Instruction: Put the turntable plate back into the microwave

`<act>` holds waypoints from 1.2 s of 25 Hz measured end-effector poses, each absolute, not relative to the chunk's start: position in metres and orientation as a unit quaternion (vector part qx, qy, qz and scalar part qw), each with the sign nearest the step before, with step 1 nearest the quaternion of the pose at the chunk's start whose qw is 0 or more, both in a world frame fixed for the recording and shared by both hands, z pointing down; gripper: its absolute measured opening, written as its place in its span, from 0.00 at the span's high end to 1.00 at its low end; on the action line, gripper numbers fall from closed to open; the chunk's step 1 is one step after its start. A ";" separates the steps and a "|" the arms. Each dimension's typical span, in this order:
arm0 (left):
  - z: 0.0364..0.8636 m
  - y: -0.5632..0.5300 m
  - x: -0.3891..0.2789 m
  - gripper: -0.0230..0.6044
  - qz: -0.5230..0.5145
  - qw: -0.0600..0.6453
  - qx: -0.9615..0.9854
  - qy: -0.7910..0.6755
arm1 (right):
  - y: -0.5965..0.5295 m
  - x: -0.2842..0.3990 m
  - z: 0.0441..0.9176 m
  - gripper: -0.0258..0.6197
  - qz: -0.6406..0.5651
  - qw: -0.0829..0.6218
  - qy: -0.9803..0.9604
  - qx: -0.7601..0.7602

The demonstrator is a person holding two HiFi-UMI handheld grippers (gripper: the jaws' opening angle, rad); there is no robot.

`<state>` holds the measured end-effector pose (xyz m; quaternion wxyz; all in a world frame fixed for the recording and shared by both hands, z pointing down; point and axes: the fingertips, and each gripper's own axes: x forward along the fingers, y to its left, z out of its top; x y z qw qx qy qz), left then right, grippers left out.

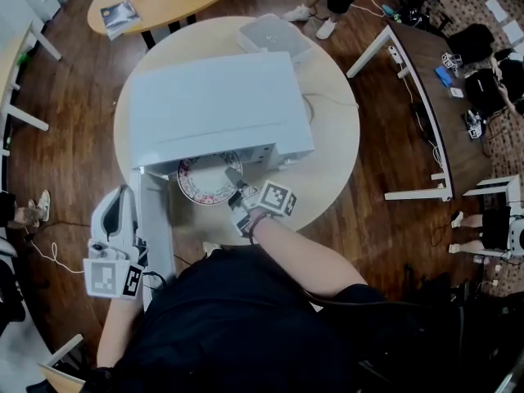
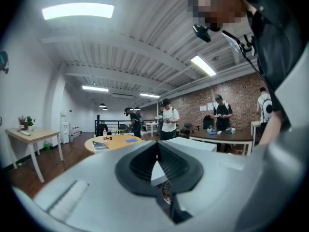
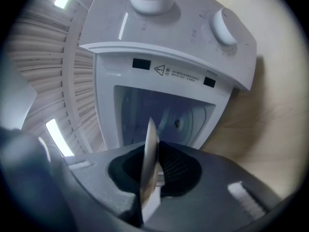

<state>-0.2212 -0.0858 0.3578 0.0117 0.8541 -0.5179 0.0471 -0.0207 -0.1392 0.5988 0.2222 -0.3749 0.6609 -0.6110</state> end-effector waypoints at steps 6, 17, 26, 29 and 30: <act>0.361 -0.091 -0.221 0.96 0.047 0.017 0.855 -0.517 | -0.143 -0.023 0.600 0.91 -0.614 0.223 0.657 -0.376; 0.362 -0.094 -0.221 0.96 0.049 0.020 0.854 -0.518 | -0.151 -0.025 0.600 0.91 -0.614 0.222 0.657 -0.377; 0.364 -0.096 -0.223 0.96 0.046 0.022 0.849 -0.526 | -0.159 -0.025 0.601 0.91 -0.614 0.218 0.658 -0.378; 0.365 -0.097 -0.224 0.96 0.046 0.023 0.847 -0.529 | -0.161 -0.027 0.602 0.91 -0.615 0.218 0.657 -0.377; 0.366 -0.098 -0.223 0.96 0.046 0.023 0.847 -0.529 | -0.162 -0.027 0.602 0.91 -0.616 0.217 0.657 -0.378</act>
